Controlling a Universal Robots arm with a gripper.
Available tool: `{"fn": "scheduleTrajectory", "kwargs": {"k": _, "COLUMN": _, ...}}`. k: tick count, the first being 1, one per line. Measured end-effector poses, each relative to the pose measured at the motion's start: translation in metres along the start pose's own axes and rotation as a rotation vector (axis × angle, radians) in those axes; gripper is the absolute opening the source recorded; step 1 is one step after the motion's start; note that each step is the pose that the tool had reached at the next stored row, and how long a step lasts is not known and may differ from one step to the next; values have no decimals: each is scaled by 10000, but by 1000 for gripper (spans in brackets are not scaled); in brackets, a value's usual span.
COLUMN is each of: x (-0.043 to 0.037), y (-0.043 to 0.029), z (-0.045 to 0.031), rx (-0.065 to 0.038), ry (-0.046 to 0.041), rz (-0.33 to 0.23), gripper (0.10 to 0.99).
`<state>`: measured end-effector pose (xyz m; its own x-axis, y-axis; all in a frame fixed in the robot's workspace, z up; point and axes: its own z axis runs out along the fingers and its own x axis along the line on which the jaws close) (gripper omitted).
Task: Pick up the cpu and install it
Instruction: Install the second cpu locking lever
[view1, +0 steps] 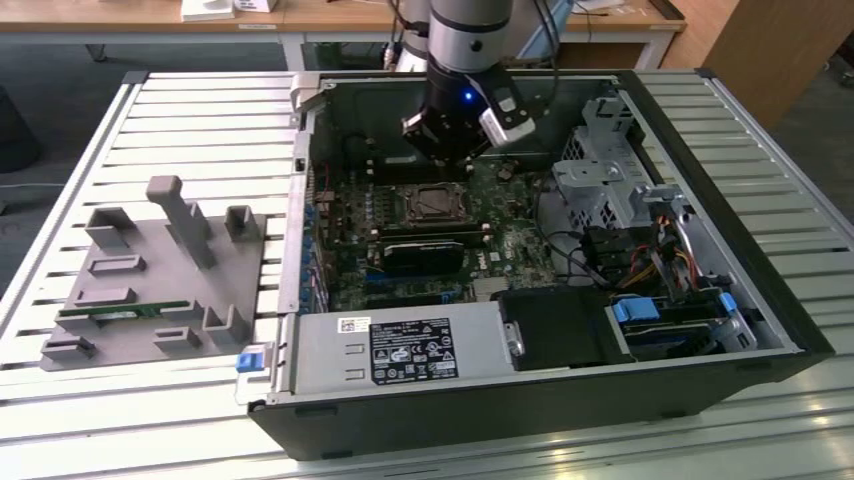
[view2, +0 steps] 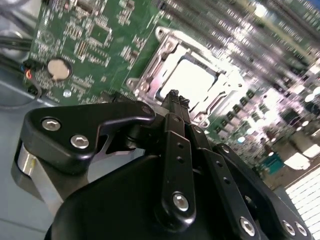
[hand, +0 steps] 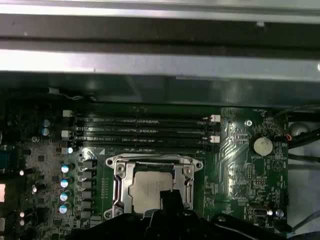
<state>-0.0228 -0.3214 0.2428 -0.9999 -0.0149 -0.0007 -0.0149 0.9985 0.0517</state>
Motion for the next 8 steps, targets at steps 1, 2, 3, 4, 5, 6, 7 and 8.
{"fn": "scheduleTrajectory", "kwargs": {"k": 1, "x": 0, "y": -29, "z": -1, "rx": -1, "ry": 0, "rz": 0, "gripper": 106}}
{"fn": "scheduleTrajectory", "kwargs": {"k": 2, "x": 1, "y": -58, "z": -2, "rx": -2, "ry": -1, "rz": 0, "gripper": 106}}
{"fn": "scheduleTrajectory", "kwargs": {"k": 3, "x": 1, "y": -88, "z": -4, "rx": 0, "ry": 0, "rz": 1, "gripper": 106}}
{"fn": "scheduleTrajectory", "kwargs": {"k": 4, "x": 2, "y": -118, "z": -5, "rx": 0, "ry": 0, "rz": 0, "gripper": 106}}
{"fn": "scheduleTrajectory", "kwargs": {"k": 5, "x": 2, "y": -146, "z": -6, "rx": -1, "ry": -1, "rz": 0, "gripper": 106}}
{"fn": "scheduleTrajectory", "kwargs": {"k": 6, "x": 3, "y": -172, "z": -8, "rx": -1, "ry": -1, "rz": 0, "gripper": 106}}
{"fn": "scheduleTrajectory", "kwargs": {"k": 7, "x": 3, "y": -197, "z": -9, "rx": -1, "ry": -1, "rz": 0, "gripper": 106}}
{"fn": "scheduleTrajectory", "kwargs": {"k": 8, "x": 3, "y": -220, "z": -10, "rx": -1, "ry": 0, "rz": -1, "gripper": 106}}
